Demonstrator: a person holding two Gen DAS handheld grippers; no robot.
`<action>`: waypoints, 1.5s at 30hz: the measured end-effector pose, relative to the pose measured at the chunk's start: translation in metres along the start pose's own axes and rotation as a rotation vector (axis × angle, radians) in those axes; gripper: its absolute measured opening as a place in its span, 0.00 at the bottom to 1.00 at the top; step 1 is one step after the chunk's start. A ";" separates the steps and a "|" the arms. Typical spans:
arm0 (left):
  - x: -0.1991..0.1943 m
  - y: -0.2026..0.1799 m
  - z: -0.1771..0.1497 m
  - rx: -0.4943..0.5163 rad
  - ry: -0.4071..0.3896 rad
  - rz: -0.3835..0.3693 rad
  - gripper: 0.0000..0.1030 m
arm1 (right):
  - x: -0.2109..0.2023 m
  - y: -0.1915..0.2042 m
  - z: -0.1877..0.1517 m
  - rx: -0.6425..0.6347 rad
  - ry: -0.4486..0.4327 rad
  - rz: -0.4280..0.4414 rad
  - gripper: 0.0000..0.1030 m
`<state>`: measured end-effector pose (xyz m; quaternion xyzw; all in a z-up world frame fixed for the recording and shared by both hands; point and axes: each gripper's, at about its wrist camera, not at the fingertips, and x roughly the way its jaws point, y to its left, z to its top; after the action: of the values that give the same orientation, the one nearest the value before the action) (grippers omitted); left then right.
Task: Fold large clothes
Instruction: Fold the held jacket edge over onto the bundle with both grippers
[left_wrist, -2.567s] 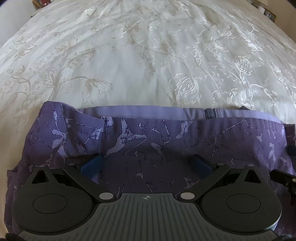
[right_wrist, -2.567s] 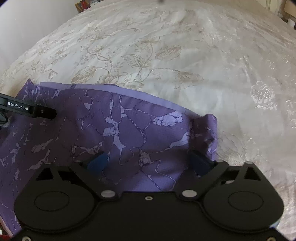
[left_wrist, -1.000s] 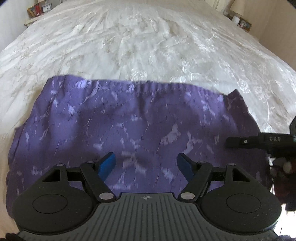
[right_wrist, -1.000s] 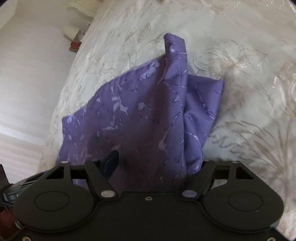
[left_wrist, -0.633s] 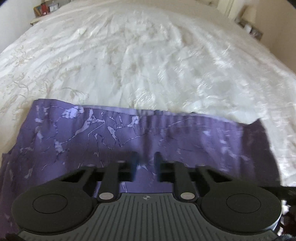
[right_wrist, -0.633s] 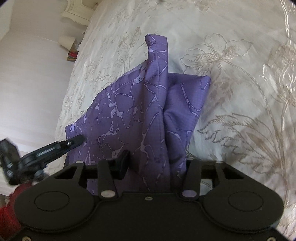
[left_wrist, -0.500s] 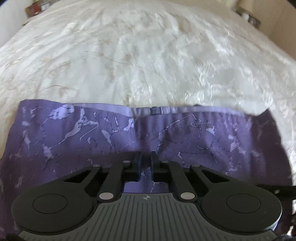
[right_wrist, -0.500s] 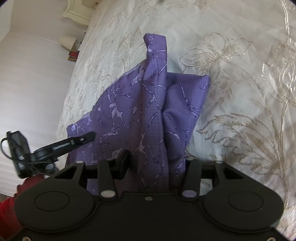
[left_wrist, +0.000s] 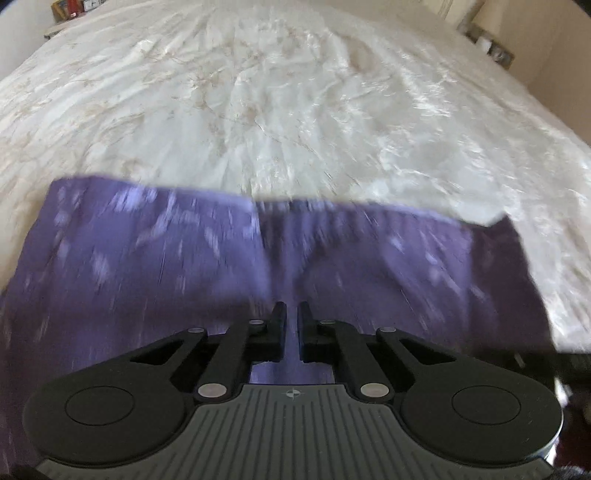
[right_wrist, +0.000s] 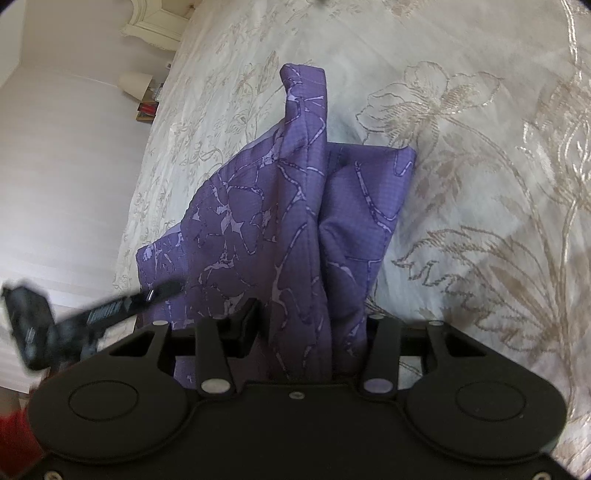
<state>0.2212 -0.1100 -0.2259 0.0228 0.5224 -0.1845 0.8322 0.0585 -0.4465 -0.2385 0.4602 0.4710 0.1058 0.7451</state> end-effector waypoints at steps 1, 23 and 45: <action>-0.008 -0.002 -0.011 -0.010 -0.006 -0.013 0.06 | 0.001 0.002 0.000 0.001 0.000 -0.001 0.52; -0.010 0.028 -0.094 -0.149 -0.062 -0.128 0.07 | -0.017 0.107 0.010 -0.064 0.081 -0.050 0.27; -0.064 0.128 -0.156 -0.001 0.025 -0.359 0.07 | 0.157 0.317 -0.060 -0.264 0.178 -0.081 0.27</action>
<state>0.1046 0.0632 -0.2599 -0.0689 0.5284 -0.3296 0.7793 0.1820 -0.1433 -0.0927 0.3279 0.5355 0.1770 0.7579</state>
